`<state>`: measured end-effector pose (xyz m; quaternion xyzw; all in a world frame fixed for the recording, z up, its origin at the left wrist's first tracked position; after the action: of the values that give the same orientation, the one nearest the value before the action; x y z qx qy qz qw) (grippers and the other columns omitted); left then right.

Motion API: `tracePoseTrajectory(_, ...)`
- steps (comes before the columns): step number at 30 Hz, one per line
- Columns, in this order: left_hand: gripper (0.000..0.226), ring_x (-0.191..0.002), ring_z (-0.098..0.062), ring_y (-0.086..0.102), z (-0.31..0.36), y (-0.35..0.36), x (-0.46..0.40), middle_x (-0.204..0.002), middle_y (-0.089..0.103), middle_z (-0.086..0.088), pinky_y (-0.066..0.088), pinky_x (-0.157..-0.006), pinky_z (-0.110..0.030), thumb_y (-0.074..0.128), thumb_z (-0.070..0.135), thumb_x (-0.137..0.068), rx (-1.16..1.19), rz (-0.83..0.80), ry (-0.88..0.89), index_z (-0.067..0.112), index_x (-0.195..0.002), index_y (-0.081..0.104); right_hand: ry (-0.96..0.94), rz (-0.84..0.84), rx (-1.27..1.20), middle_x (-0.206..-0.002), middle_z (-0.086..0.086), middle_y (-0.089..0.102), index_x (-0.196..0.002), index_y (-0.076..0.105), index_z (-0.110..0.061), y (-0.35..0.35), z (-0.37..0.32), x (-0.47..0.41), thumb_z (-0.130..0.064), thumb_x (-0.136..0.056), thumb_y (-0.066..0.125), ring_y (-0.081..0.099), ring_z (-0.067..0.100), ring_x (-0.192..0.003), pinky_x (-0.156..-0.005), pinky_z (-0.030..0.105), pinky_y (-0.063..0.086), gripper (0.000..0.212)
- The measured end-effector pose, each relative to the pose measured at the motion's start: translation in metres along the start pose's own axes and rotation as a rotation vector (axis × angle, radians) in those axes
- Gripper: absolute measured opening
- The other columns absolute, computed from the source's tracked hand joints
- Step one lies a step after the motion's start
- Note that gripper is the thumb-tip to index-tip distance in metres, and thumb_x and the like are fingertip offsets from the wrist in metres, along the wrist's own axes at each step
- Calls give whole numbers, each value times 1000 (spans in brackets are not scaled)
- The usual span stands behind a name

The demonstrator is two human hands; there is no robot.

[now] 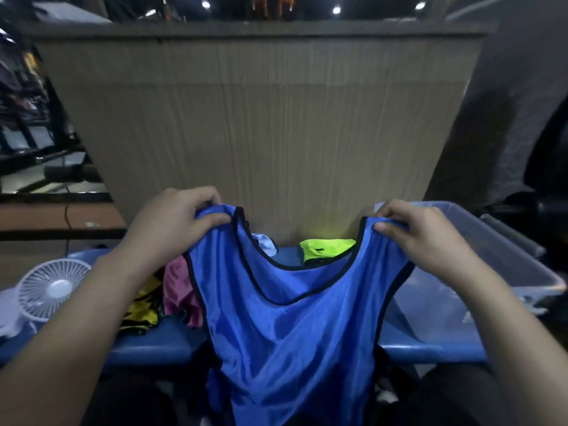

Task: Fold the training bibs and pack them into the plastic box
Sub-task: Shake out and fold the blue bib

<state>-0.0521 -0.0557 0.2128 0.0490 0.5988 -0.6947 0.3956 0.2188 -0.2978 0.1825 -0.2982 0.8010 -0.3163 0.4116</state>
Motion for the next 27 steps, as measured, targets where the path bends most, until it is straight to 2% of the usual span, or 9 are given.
tracePoseTrajectory(4, 19, -59, -10, 53, 16, -27, 4, -60, 59, 5, 43, -61, -34, 71, 31, -90, 62, 144, 43, 21, -75, 66, -52, 174, 50, -72, -5, 64, -85, 68, -20, -20, -17, 7, -26, -97, 62, 60, 22, -76, -69, 42, 49, 14)
tracePoseTrajectory(6, 18, -67, -12, 56, 18, -37, 5, -68, 62, 3, 39, -64, -29, 68, 27, -93, 77, 195, 63, 17, -78, 68, -73, 304, 78, -73, -1, 59, -82, 67, -13, -33, -24, 12, -20, -97, 62, 58, 25, -74, -65, 41, 46, 17)
tracePoseTrajectory(10, 14, -77, -16, 62, 10, -51, 7, -78, 71, -2, 40, -68, -33, 63, 24, -97, 122, 222, -71, 18, -89, 73, -1, 450, 39, -70, -2, 51, -79, 64, -9, -56, -25, 21, -20, -99, 58, 50, 24, -69, -62, 38, 38, 24)
tracePoseTrajectory(13, 17, -83, -24, 63, 5, -48, 8, -82, 69, -1, 45, -70, -37, 55, 34, -100, 47, 116, -118, 26, -92, 68, 105, 387, -30, -62, 11, 46, -75, 53, 2, -62, -21, 20, -21, -102, 52, 40, 23, -60, -54, 36, 29, 35)
tracePoseTrajectory(15, 26, -85, -29, 62, 2, -44, 7, -82, 66, -2, 48, -72, -40, 49, 51, -98, -49, -6, -173, 30, -92, 62, 187, 349, -87, -64, 17, 47, -78, 52, 5, -63, -16, 17, -21, -102, 51, 38, 22, -60, -54, 35, 27, 35)
tracePoseTrajectory(18, 45, -80, -19, 60, 0, -37, 6, -80, 63, 5, 51, -74, -41, 60, 75, -78, -187, -230, -187, 32, -92, 54, 258, 297, -97, -64, 14, 47, -76, 47, 2, -58, -10, 12, -19, -102, 49, 40, 24, -63, -56, 36, 28, 33)
tracePoseTrajectory(21, 39, -76, -13, 59, 2, -33, 5, -77, 61, 8, 52, -71, -42, 76, 57, -76, -175, -270, -93, 31, -86, 50, 262, 259, -65, -60, 7, 44, -71, 38, -5, -52, -10, 11, -21, -102, 47, 40, 25, -59, -55, 37, 29, 36)
tracePoseTrajectory(24, 26, -70, -13, 58, 5, -39, 4, -68, 61, 7, 49, -64, -41, 76, 39, -84, -132, -124, -19, 27, -78, 54, 219, 209, 18, -66, 7, 55, -75, 48, -10, -46, -10, 9, -26, -101, 48, 53, 31, -72, -65, 43, 43, 31)
tracePoseTrajectory(27, 15, -70, -11, 61, 5, -40, 4, -69, 67, 3, 45, -62, -35, 73, 23, -88, -40, -80, -34, 23, -74, 66, 170, 138, 105, -77, 4, 61, -84, 57, -24, -39, -11, 6, -34, -100, 50, 58, 33, -86, -75, 47, 51, 21)
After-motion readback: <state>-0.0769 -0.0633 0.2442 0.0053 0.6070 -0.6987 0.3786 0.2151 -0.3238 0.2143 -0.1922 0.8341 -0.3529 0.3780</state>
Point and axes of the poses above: each hand's wrist, its own x-axis away from the middle knuckle, its own y-axis out of the palm, z = x × y, the point moved 4 cm from there along -x, towards the middle knuckle
